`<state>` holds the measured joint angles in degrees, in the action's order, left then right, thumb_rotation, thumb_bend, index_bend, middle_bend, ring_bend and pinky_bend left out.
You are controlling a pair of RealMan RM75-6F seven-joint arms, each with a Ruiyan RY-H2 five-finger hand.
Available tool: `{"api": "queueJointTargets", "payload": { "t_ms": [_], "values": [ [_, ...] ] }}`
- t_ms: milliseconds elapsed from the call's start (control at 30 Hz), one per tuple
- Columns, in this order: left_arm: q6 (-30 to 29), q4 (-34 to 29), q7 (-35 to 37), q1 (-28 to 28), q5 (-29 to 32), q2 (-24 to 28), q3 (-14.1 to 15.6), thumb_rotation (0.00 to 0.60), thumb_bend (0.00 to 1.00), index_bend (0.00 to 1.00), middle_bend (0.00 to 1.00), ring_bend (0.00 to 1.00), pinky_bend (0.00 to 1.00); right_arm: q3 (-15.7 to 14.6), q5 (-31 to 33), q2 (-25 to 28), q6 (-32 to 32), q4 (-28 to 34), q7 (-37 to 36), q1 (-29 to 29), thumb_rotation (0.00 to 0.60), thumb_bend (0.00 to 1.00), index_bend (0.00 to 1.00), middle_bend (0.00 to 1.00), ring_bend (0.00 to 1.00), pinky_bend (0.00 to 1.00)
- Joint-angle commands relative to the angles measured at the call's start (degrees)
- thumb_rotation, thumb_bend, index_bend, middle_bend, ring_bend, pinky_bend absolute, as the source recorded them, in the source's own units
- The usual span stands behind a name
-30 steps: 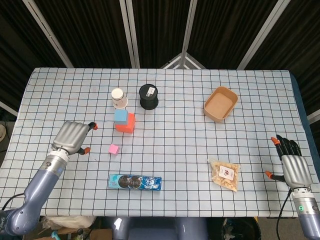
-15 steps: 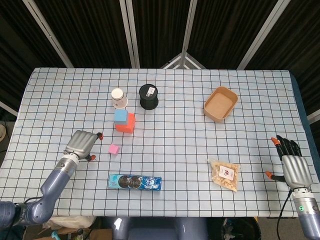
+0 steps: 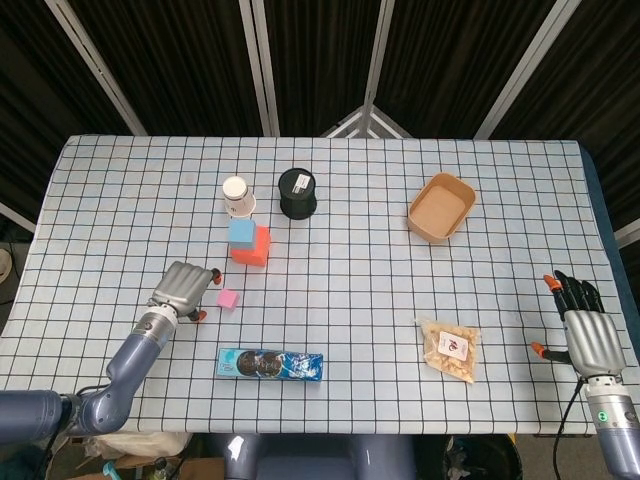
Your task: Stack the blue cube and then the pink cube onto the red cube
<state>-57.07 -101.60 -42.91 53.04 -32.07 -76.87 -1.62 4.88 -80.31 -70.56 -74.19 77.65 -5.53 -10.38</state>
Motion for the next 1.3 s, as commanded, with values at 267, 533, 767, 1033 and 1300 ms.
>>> {"api": "queueJointTargets", "payload": {
  "t_ms": [267,533,767,1033,1300],
  "values": [
    [0.7,1.66,-1.35,1.88,1.23,-2.28,-0.06,0.6,0.27,0.33,0.84,0.69,0.73,-0.08,0.02,0.21,0.19,0.1,-0.01,-0.01,0.6,0.09,0.0,0.04,0.03,0.04],
    [0.6,2.54,-2.47,3.02,2.05,-3.67,0.2,0.6,0.27,0.35,0.84,0.69,0.73,-0.08,0.02,0.27,0.21,0.04,-0.24,-0.01,0.6,0.09,0.0,0.04,0.03,0.04],
    [0.0,2.74,-3.38,3.74,2.87,-4.25,0.42,0.6,0.27,0.36,0.84,0.69,0.73,-0.04,-0.03,0.29,0.04,-0.02,-0.36,0.05,0.6,0.09,0.0,0.04,0.03,0.04],
    [-0.34,3.05,-3.74,4.11,3.52,-4.34,0.73,0.6,0.28,0.37,0.84,0.69,0.73,0.18,0.03,-0.22,-0.5,-0.26,0.22,0.09,0.6,0.09,0.01,0.04,0.03,0.04],
    [-0.12,3.63,-3.83,4.36,4.42,-4.3,1.04,0.6,0.28,0.37,0.84,0.69,0.73,0.83,-0.38,-0.21,-3.69,-0.27,1.18,1.02,0.6,0.09,0.01,0.04,0.03,0.04]
  ]
}}
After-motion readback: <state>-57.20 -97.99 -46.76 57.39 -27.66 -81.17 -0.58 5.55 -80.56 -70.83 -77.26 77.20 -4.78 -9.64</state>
